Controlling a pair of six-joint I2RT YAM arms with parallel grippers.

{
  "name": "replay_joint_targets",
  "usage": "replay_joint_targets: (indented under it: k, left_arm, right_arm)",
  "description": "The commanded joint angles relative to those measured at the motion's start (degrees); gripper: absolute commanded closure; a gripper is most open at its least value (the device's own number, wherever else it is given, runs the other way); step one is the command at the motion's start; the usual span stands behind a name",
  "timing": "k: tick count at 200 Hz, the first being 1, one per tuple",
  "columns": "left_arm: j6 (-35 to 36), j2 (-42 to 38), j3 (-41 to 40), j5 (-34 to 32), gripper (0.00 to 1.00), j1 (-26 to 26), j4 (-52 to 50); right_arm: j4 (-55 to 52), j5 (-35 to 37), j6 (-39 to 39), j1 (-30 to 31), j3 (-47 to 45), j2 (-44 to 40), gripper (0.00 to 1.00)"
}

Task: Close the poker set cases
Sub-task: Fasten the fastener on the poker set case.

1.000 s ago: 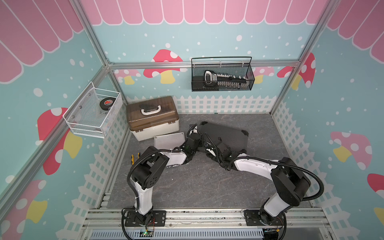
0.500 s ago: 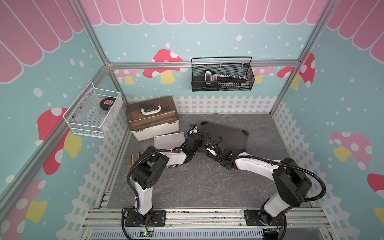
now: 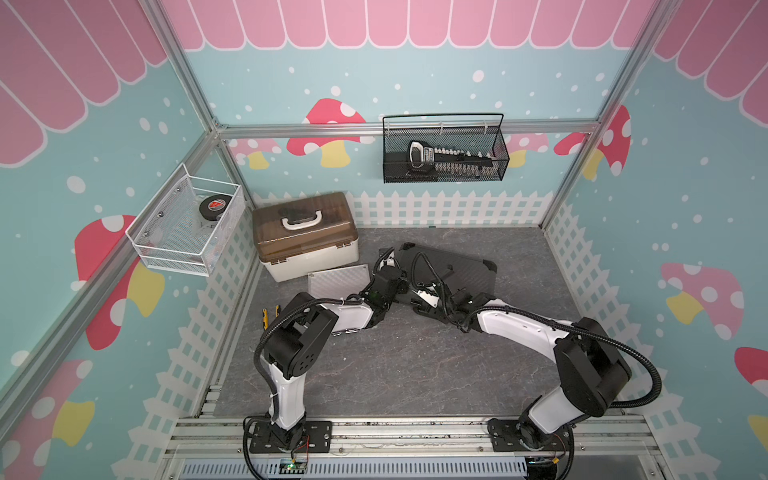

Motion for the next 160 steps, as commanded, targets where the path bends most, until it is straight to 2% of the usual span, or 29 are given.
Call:
replay_joint_targets:
  k: [1, 48, 88, 128, 160]
  left_arm:
    - [-0.71, 3.95, -2.27, 6.77, 0.41, -1.44, -8.75]
    - [-0.54, 3.45, -2.43, 6.65, 0.41, -1.38, -8.9]
    - [-0.43, 3.17, -2.62, 6.52, 0.41, -1.4, -9.23]
    - [-0.28, 2.47, -2.88, 6.03, 0.41, -1.4, -9.81]
    - [0.01, 2.2, -2.96, 5.93, 0.41, -1.42, -10.2]
  right_arm:
    - [-7.05, -7.46, 2.18, -3.26, -1.12, 2.33, 0.77]
    - [-7.09, -12.26, 2.56, -7.52, -1.07, 3.25, 0.81]
    - [-6.66, -13.0, 2.64, -9.79, -0.69, 5.03, 0.82]
    - [-3.74, -6.25, 4.13, -10.01, -1.37, 7.14, 0.82]
    - [-0.54, -4.08, 6.71, -10.01, -2.37, 5.91, 0.79]
